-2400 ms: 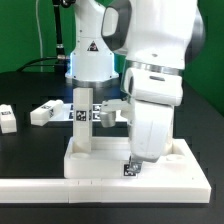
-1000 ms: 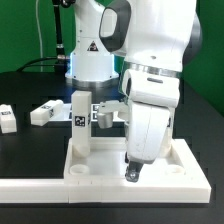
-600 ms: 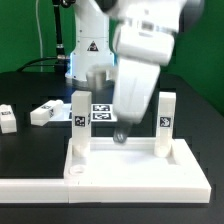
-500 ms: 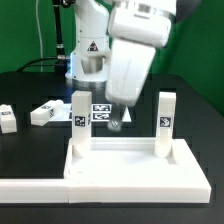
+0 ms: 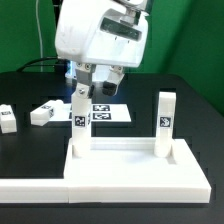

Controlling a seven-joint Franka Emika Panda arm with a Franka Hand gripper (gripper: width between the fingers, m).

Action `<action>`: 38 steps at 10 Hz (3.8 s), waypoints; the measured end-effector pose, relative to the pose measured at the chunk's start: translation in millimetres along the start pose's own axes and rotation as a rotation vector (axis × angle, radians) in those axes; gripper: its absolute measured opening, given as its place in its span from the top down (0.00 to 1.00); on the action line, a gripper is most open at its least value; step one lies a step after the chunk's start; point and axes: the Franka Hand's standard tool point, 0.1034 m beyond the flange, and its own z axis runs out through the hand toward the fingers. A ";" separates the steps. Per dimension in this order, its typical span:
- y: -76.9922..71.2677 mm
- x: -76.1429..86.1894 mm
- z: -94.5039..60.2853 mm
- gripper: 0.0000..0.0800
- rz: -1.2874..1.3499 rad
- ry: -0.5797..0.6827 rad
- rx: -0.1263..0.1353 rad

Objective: Assemble desk

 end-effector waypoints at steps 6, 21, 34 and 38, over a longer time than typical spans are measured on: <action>-11.7 -108.4 -7.0 0.19 0.379 0.003 0.082; -104.1 -199.8 57.1 0.19 1.368 -0.077 0.309; -202.0 -249.7 107.5 0.19 1.253 -0.727 0.952; -216.9 -255.9 120.8 0.19 1.252 -0.771 0.968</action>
Offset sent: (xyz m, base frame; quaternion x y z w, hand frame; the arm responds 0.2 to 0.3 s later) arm -0.0767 -0.0658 0.0164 0.0714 -0.0099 0.1428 0.9871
